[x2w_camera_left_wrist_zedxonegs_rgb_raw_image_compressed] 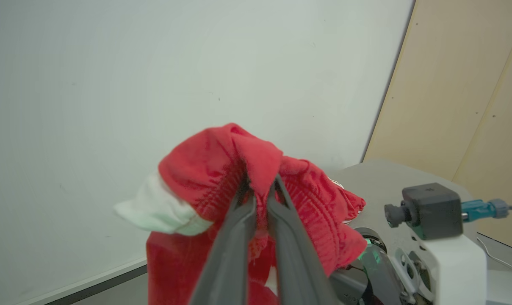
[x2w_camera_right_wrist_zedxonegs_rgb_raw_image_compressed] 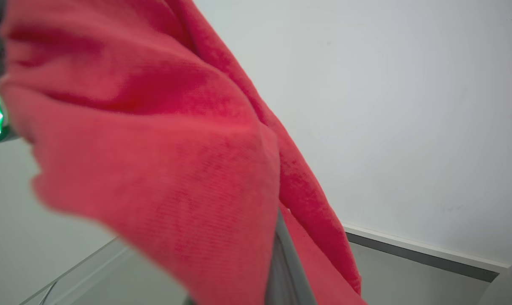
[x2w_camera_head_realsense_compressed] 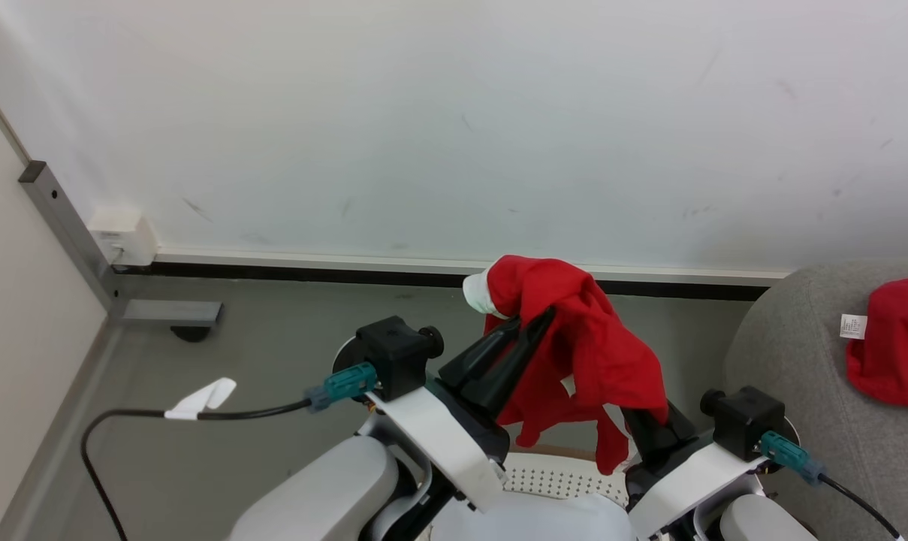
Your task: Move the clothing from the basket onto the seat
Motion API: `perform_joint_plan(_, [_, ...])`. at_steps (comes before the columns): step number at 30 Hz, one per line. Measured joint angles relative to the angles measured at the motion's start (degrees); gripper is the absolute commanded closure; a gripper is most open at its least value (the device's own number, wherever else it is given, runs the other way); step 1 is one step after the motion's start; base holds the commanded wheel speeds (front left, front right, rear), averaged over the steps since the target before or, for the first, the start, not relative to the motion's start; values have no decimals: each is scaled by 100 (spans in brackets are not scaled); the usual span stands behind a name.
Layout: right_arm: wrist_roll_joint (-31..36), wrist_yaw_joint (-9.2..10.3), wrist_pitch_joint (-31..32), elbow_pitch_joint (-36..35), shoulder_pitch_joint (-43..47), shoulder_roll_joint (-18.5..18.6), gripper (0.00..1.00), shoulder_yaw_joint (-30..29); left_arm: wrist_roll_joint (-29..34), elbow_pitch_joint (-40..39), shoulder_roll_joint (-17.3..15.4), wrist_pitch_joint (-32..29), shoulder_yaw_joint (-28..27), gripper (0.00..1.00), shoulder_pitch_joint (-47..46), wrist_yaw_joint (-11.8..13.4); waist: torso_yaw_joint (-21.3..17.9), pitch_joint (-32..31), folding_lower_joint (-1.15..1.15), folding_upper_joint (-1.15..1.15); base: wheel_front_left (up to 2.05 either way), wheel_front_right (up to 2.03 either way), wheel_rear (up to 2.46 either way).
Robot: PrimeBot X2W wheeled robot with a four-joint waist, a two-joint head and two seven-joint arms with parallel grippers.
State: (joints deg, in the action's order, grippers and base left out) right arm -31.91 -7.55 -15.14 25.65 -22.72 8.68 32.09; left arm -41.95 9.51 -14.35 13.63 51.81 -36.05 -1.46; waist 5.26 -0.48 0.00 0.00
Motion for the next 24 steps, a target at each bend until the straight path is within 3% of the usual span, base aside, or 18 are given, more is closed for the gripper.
perform_joint_plan(14, [-69,0,0,-119,51,-24,100,-116,-57,62,-14,9,7,99,13,47,-208,15,0,0,0,0,0])
perform_joint_plan(15, [-69,0,0,-130,50,-23,100,-138,-64,79,-16,4,13,60,20,48,-235,15,0,0,0,0,0])
perform_joint_plan(16, [-69,0,0,-141,50,-20,100,-163,-64,92,-21,4,15,0,29,51,-264,17,0,0,0,0,0])
perform_joint_plan(24, [-36,0,0,-231,38,69,100,-396,-71,140,-46,-2,48,0,41,92,-638,76,0,0,0,0,0])
